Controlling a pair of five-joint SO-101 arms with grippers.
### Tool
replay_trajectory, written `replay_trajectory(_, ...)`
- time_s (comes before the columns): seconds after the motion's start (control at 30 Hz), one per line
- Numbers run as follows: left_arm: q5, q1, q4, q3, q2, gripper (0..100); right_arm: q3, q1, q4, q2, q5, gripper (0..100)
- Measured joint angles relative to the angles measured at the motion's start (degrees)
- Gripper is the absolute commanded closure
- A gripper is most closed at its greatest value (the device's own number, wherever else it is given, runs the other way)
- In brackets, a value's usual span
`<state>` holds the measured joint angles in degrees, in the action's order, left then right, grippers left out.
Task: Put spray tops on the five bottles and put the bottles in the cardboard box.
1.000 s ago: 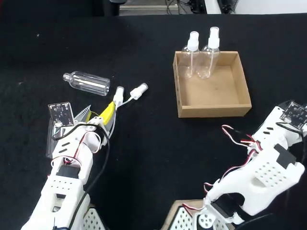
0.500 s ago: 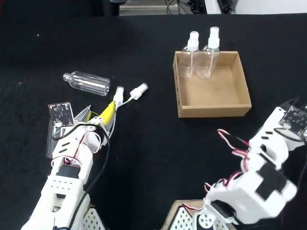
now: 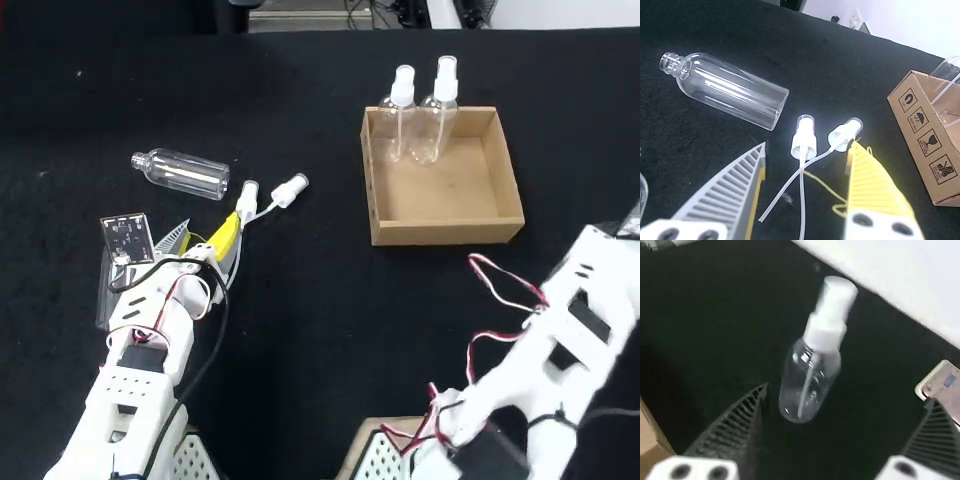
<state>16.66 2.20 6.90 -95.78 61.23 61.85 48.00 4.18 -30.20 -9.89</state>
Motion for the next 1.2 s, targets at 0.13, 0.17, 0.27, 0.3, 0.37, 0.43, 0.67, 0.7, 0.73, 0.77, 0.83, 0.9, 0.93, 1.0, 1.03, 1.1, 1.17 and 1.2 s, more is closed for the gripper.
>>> replay_trajectory(0.13,0.00,0.00,0.00,0.00,0.00,75,0.00,0.09,1.76,-0.35,-0.70,59.6)
replay_trajectory(0.17,0.00,0.00,0.00,0.00,0.00,75,-0.18,0.35,2.46,-0.35,-1.67,59.6)
replay_trajectory(0.27,0.00,0.00,0.00,0.00,0.00,75,-3.60,0.44,5.45,0.88,-4.40,59.6)
replay_trajectory(0.3,0.00,0.00,0.00,0.00,0.00,75,-5.10,0.35,5.89,2.02,-4.75,59.6)
replay_trajectory(0.37,0.00,0.00,0.00,0.00,0.00,75,-8.26,0.35,6.33,5.27,-5.10,59.6)
replay_trajectory(0.43,0.00,0.00,0.00,0.00,0.00,75,-11.34,0.35,6.33,9.14,-5.27,59.6)
replay_trajectory(0.67,0.00,0.00,0.00,0.00,0.00,75,-17.58,-0.70,6.33,19.52,-5.63,59.6)
replay_trajectory(0.7,0.00,0.00,0.00,0.00,0.00,75,-17.93,-1.32,6.33,20.13,-5.63,59.6)
replay_trajectory(0.73,0.00,0.00,0.00,0.00,0.00,75,-18.02,-1.85,6.33,20.48,-5.63,59.6)
replay_trajectory(0.77,0.00,0.00,0.00,0.00,0.00,75,-18.11,-2.29,6.33,20.75,-5.63,59.6)
replay_trajectory(0.83,0.00,0.00,0.00,0.00,0.00,75,-18.11,-2.81,6.33,20.84,-5.63,59.6)
replay_trajectory(0.9,0.00,0.00,0.00,0.00,0.00,75,-18.11,-2.99,6.33,20.84,-5.63,59.6)
replay_trajectory(0.93,0.00,0.00,0.00,0.00,0.00,75,-18.11,-2.99,6.33,20.84,-5.63,59.6)
replay_trajectory(1.0,0.00,0.00,0.00,0.00,0.00,75,-18.11,-2.99,6.33,21.10,-5.63,59.6)
replay_trajectory(1.03,0.00,0.00,0.00,0.00,0.00,75,-18.11,-2.99,6.33,21.19,-5.63,59.6)
replay_trajectory(1.1,0.00,0.00,0.00,0.00,0.00,75,-18.11,-2.99,4.84,21.19,-5.63,59.6)
replay_trajectory(1.17,0.00,0.00,0.00,0.00,0.00,75,-18.37,-2.99,2.73,22.59,-5.63,59.6)
replay_trajectory(1.2,0.00,0.00,0.00,0.00,0.00,75,-18.64,-2.99,1.93,23.91,-5.63,59.6)
